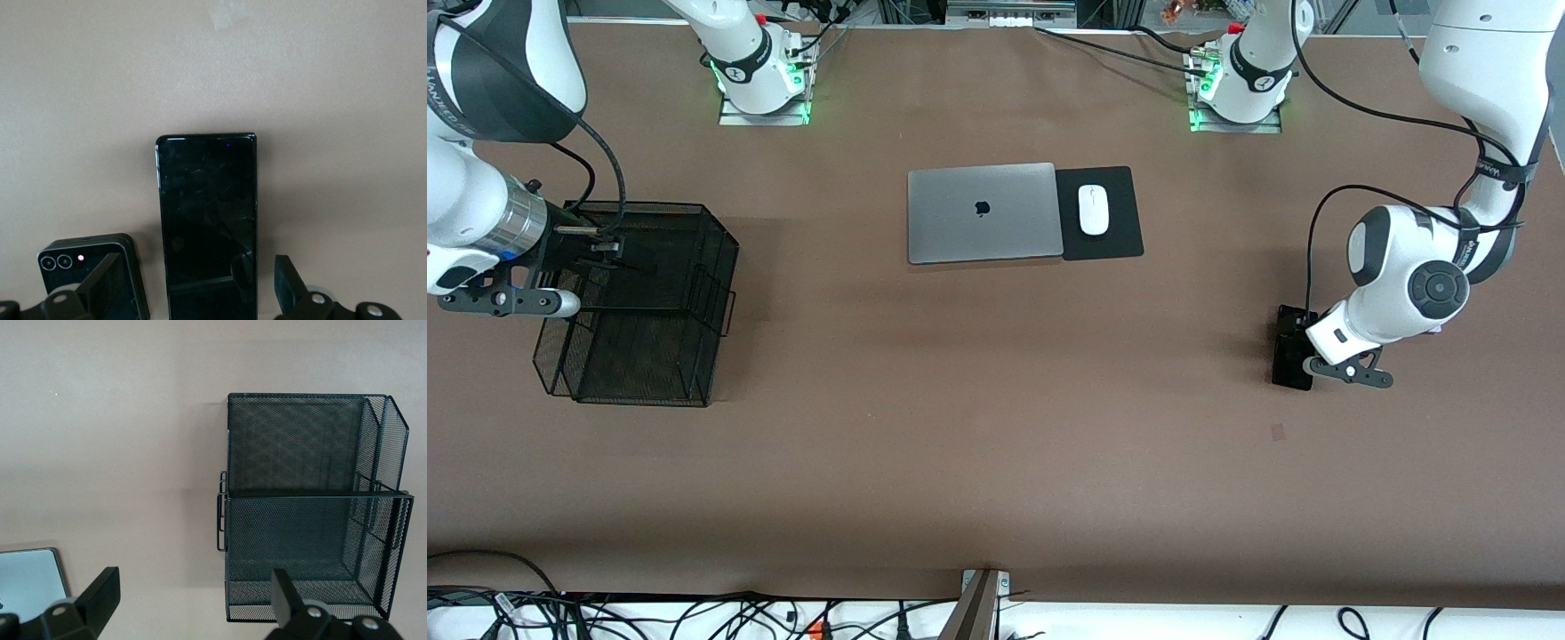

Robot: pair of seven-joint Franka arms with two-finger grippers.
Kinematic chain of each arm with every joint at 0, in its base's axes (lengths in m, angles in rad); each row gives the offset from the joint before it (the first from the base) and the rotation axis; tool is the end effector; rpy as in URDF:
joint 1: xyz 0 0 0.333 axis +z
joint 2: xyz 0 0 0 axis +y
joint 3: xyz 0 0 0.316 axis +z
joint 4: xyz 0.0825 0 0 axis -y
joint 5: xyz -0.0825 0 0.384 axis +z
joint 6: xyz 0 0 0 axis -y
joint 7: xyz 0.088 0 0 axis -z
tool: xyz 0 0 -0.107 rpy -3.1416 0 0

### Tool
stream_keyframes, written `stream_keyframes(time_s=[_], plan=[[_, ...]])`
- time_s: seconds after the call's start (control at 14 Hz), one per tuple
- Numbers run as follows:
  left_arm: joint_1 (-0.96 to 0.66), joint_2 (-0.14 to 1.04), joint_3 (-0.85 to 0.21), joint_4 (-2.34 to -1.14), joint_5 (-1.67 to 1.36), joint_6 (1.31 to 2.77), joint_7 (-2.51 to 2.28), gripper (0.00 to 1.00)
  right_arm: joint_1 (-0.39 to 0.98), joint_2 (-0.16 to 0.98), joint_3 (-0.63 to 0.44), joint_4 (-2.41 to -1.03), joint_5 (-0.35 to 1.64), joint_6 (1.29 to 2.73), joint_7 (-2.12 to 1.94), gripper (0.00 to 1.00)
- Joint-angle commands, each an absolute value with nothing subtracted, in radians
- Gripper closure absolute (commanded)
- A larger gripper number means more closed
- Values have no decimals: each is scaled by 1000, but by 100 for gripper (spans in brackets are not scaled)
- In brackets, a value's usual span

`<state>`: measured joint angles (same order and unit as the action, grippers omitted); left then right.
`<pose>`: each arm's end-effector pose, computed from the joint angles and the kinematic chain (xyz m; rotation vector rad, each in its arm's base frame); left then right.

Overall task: Place phones with both arms
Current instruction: 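Close the left gripper on the large black phone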

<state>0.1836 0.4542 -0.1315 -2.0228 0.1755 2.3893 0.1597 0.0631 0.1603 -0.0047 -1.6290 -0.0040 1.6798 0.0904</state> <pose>0.5924 0.0336 0.2173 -3.0707 0.3546 0.1330 0.5994 0.0348 0.5131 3.1237 -0.0489 -0.1702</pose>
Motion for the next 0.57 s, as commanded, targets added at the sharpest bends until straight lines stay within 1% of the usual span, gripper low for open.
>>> stream_keyframes(time_s=[0.0,0.29,0.5], plan=[[189,455,-138,-2068,198,2462,166,0,63,144,-9,-1646,11,1678,80,0],[199,498,-138,-2066,196,2519,158,0,63,143,-9,-1646,9,1675,80,0],[213,508,-138,-2065,196,2523,158,0,63,143,-9,-1644,11,1674,80,0]])
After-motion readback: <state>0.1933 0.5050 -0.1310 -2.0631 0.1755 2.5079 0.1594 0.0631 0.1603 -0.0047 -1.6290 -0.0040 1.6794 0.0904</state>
